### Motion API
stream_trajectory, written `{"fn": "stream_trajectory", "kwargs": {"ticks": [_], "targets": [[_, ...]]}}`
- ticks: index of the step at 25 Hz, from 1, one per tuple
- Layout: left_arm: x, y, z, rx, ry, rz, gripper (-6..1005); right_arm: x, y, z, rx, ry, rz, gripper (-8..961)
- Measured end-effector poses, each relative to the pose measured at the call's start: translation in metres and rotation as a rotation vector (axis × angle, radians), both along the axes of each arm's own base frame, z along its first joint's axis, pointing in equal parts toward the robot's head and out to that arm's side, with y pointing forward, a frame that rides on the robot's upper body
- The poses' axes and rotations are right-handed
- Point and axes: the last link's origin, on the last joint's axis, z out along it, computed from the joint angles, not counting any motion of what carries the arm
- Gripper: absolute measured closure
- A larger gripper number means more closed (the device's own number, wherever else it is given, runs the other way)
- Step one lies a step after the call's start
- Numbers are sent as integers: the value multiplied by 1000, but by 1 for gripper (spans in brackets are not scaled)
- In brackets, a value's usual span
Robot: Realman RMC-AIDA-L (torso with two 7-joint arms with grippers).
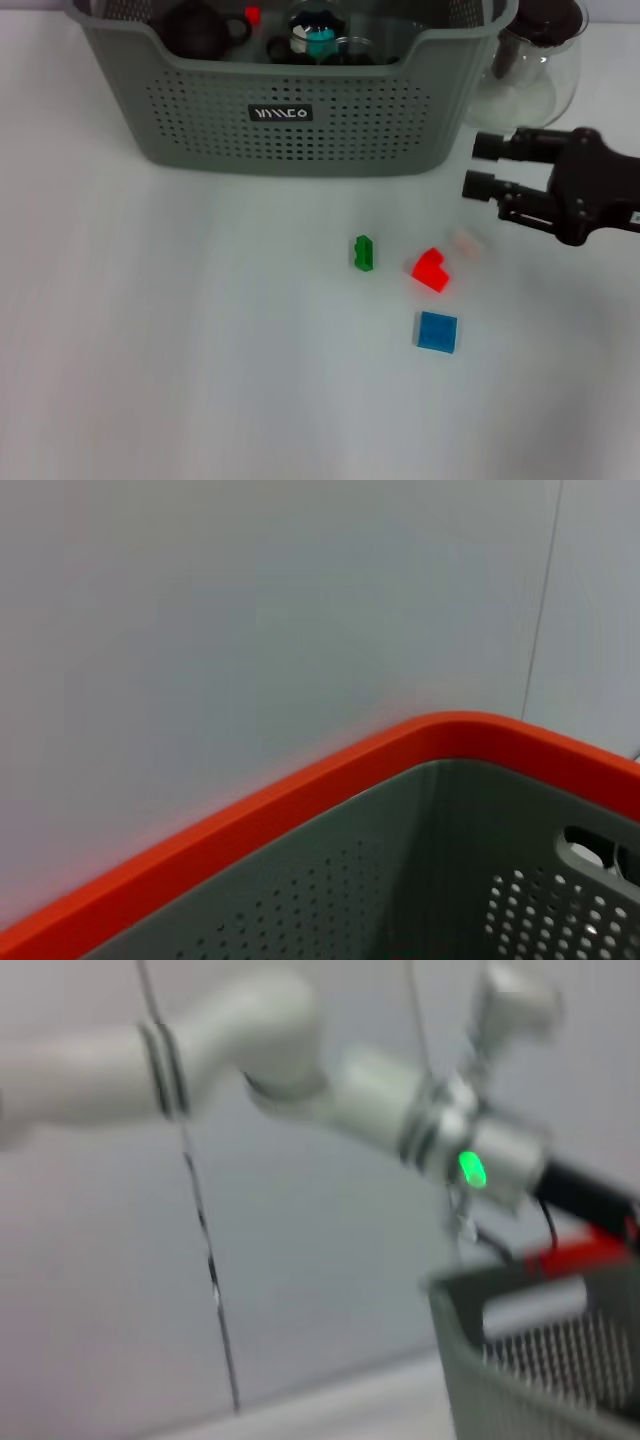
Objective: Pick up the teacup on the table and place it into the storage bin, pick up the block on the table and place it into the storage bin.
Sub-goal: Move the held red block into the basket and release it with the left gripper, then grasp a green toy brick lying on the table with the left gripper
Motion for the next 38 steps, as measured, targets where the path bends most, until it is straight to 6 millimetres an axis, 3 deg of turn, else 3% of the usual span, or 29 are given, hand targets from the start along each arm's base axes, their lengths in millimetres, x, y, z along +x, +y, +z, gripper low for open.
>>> {"fn": "stream_trajectory", "kwargs": {"ticks": [7, 11, 13, 16, 18, 22, 25, 29, 32, 38], "targets": [[4, 3, 6, 49, -49, 11, 665, 8, -9, 7, 78, 52, 10, 451], [5, -10, 24, 73, -176, -4, 551, 11, -10, 9, 79, 46, 1, 451], [6, -32, 43, 75, -296, -70, 494, 11, -10, 10, 84, 46, -2, 451], [-3, -78, 68, 26, -457, -209, 496, 13, -6, 14, 88, 42, -22, 452], [-22, -110, 78, -23, -532, -287, 498, 14, -3, 18, 90, 38, -41, 453], [-80, -173, 87, -85, -620, -400, 501, 19, 5, 26, 74, 21, -108, 453], [-120, -202, 72, -131, -596, -411, 502, 21, 10, 33, 52, 12, -162, 452], [-162, -232, 26, -216, -506, -397, 504, 20, 15, 46, 29, 3, -209, 452], [-173, -243, -7, -270, -474, -410, 505, 18, 19, 53, 0, -8, -235, 451], [-170, -245, -68, -408, -388, -433, 503, 16, 24, 55, -87, -67, -289, 451]]}}
